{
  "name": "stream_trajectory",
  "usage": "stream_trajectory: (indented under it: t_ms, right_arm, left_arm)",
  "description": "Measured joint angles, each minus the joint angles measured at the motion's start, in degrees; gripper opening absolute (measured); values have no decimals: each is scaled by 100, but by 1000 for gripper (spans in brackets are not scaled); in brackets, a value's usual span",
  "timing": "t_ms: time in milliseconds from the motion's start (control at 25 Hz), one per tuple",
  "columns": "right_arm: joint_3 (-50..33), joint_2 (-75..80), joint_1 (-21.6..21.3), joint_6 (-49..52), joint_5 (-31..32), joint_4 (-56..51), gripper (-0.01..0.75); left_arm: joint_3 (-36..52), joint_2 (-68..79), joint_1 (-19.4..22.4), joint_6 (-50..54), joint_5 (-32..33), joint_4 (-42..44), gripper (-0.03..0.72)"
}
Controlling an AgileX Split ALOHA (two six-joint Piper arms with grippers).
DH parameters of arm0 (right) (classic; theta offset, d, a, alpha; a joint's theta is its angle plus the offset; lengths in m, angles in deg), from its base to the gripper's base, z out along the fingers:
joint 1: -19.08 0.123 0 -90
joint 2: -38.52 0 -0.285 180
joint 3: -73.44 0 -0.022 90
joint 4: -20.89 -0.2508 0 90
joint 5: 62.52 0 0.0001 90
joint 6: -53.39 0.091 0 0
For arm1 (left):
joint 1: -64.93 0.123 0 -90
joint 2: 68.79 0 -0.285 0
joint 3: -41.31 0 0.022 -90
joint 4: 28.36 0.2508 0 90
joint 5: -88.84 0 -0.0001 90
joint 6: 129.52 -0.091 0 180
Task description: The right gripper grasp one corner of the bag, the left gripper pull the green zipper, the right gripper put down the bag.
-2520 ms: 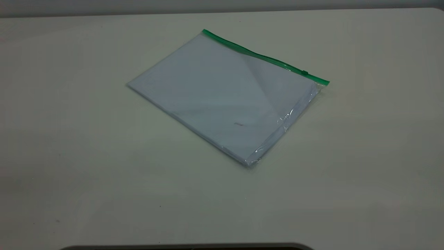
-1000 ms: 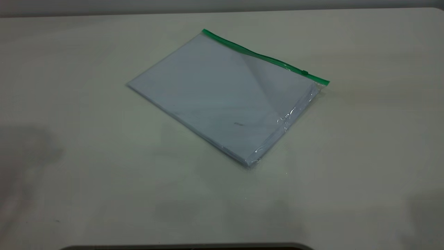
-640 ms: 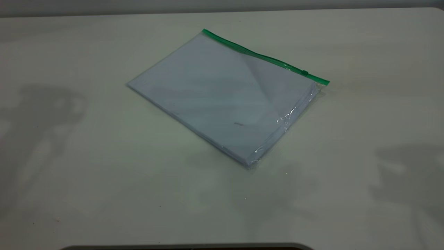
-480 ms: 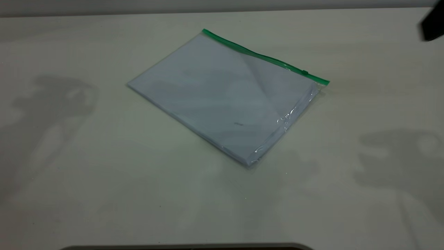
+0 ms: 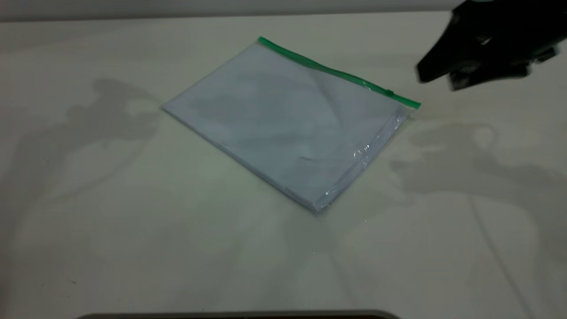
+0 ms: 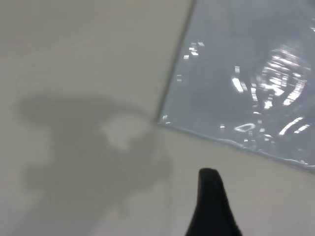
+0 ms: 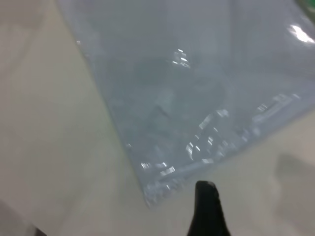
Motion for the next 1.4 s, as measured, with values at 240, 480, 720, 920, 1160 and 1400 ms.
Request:
stream_trajectory:
  t_ms: [240, 480, 720, 920, 1160, 1400]
  right_arm:
    - [556, 1124, -16, -1047, 233, -915, 589]
    - [1134, 1908, -332, -1130, 323, -1012, 589]
    - [1635, 2537, -541, -1345, 427, -1063, 589]
    - [1845, 2795, -541, -1821, 447, -1408, 589]
    - [1872, 2992, -541, -2451, 628, -2067, 589]
    - [1912, 3318, -535, -2755, 1219, -2504, 589]
  left_arm:
    - [-20, 233, 0, -329, 44, -239, 587]
    - [-30, 396, -12, -346, 40, -264, 587]
    - [-44, 547, -298, -417, -229, -264, 587]
    - [-44, 564, -487, -462, -507, -264, 587]
    - [-44, 564, -517, -472, -583, -264, 587]
    - [-44, 564, -528, -472, -596, -266, 587]
